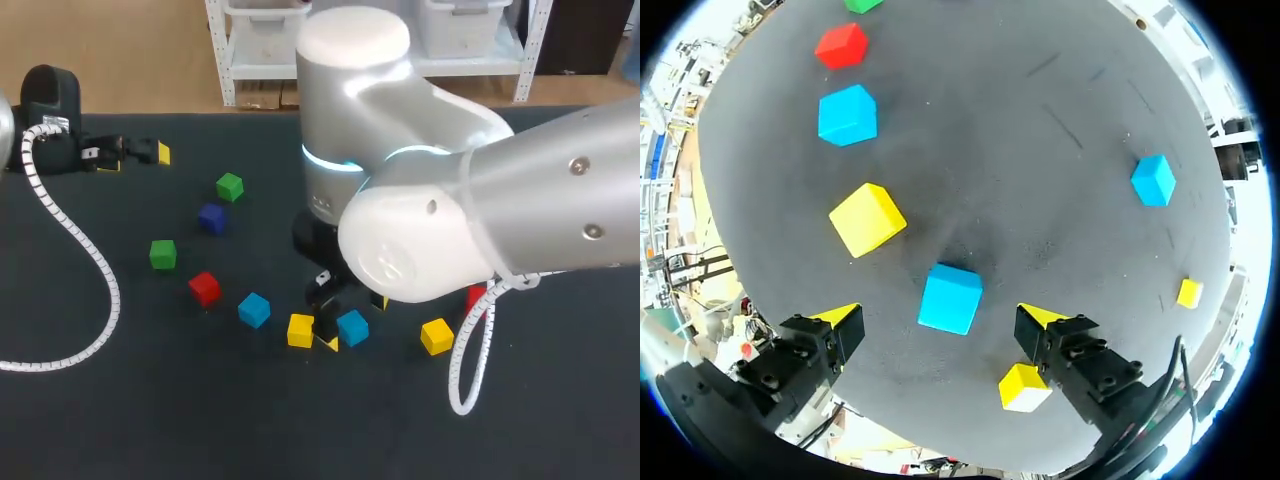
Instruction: Place the blue cubes, place green cubes on the blue cubes, place the yellow cubes on the green cubes, then place the red cubes on the yellow cubes, and place purple cube on the red cubes.
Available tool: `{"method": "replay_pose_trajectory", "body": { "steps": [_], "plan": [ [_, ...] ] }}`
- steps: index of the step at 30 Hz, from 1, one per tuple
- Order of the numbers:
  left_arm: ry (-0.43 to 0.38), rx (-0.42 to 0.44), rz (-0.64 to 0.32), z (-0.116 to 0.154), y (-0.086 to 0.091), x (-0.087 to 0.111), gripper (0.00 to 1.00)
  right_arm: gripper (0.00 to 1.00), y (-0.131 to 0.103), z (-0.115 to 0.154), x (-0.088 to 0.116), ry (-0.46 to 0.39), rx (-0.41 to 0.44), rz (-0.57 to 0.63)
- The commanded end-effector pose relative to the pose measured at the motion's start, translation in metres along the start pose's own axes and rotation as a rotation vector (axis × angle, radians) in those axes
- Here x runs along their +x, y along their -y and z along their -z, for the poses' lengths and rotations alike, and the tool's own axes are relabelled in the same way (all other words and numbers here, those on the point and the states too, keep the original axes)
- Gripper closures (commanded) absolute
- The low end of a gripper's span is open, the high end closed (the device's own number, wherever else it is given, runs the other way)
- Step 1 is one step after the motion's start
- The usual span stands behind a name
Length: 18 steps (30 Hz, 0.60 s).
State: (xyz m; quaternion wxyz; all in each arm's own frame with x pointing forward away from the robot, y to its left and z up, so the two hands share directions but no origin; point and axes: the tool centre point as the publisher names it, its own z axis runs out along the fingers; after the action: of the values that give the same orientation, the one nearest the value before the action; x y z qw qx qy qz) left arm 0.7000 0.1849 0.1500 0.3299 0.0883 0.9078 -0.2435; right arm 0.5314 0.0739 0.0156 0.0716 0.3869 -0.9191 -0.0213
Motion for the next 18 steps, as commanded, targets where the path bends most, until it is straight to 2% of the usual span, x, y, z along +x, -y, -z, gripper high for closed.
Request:
{"method": "replay_pose_trajectory", "body": {
  "steps": [1, 6, 10, 11, 13, 14, 17, 18],
  "plan": [
    [0.000, 0.000, 0.000, 0.0000, 0.0000, 0.0000, 0.00, 0.00, 0.0014, -0.0040, -0.0034, -0.010, -0.006, 0.002],
    [0.000, 0.000, 0.000, 0.0000, 0.0000, 0.0000, 0.00, 0.00, 0.0015, -0.0069, -0.0039, -0.016, -0.009, 0.002],
    [0.000, 0.000, 0.000, 0.0000, 0.0000, 0.0000, 0.00, 0.07, 0.0016, -0.0086, -0.0042, -0.025, -0.013, 0.004],
    [0.000, 0.000, 0.000, 0.0000, 0.0000, 0.0000, 0.00, 0.14, 0.0016, -0.0086, -0.0042, -0.025, -0.013, 0.004],
    [0.000, 0.000, 0.000, 0.0000, 0.0000, 0.0000, 0.00, 0.44, 0.0012, -0.0088, -0.0042, -0.025, -0.012, 0.005],
    [0.000, 0.000, 0.000, 0.0000, 0.0000, 0.0000, 0.00, 0.52, 0.0010, -0.0088, -0.0042, -0.026, -0.011, 0.006],
    [0.000, 0.000, 0.000, 0.0000, 0.0000, 0.0000, 0.00, 0.64, 0.0007, -0.0084, -0.0041, -0.025, -0.008, 0.005],
    [0.000, 0.000, 0.000, 0.0000, 0.0000, 0.0000, 0.00, 0.65, 0.0007, -0.0083, -0.0041, -0.026, -0.009, 0.005]
  ]
}}
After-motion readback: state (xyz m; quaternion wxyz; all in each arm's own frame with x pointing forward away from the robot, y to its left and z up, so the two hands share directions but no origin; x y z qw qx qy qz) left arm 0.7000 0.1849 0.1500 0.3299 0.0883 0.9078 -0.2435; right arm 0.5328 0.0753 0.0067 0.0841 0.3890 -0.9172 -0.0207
